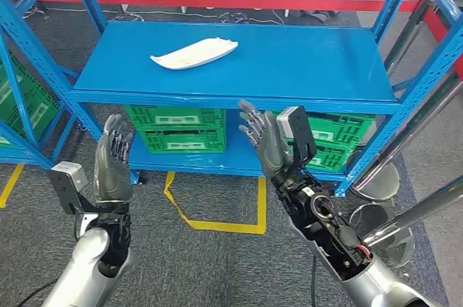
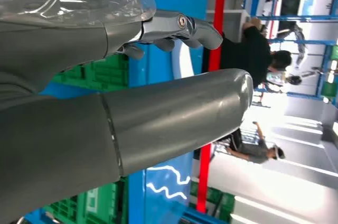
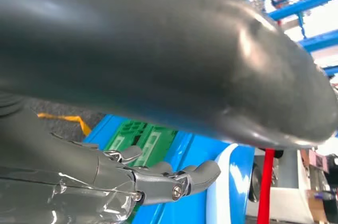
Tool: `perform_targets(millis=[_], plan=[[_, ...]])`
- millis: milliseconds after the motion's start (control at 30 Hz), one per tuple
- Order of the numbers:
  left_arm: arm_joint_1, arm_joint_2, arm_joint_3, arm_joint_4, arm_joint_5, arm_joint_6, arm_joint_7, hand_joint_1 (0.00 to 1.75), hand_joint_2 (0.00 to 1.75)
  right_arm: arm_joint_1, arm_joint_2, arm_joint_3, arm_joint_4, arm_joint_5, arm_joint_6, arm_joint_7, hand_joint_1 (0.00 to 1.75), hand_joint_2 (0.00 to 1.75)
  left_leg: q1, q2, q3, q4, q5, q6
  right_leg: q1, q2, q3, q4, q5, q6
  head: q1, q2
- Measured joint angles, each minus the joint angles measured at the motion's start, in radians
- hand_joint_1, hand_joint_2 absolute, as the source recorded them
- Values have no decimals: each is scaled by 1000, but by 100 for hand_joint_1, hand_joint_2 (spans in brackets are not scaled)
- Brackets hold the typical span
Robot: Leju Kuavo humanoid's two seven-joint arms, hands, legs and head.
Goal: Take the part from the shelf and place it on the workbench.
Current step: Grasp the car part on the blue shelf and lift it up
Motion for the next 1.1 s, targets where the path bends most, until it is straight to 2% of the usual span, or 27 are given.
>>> perform_targets(millis=[333, 1100], plan=[[17, 16, 0, -6, -19, 34, 30, 0, 0, 2, 2, 11, 10, 41, 8, -9, 0, 0, 0, -1, 0, 0, 0, 0, 0, 0, 0, 0, 0, 0, 0, 0], [18, 23, 0, -6, -19, 9, 35, 0, 0, 6, 3, 11, 18, 43, 4, -14, 0, 0, 0, 0, 0, 0, 0, 0, 0, 0, 0, 0, 0, 0, 0, 0]])
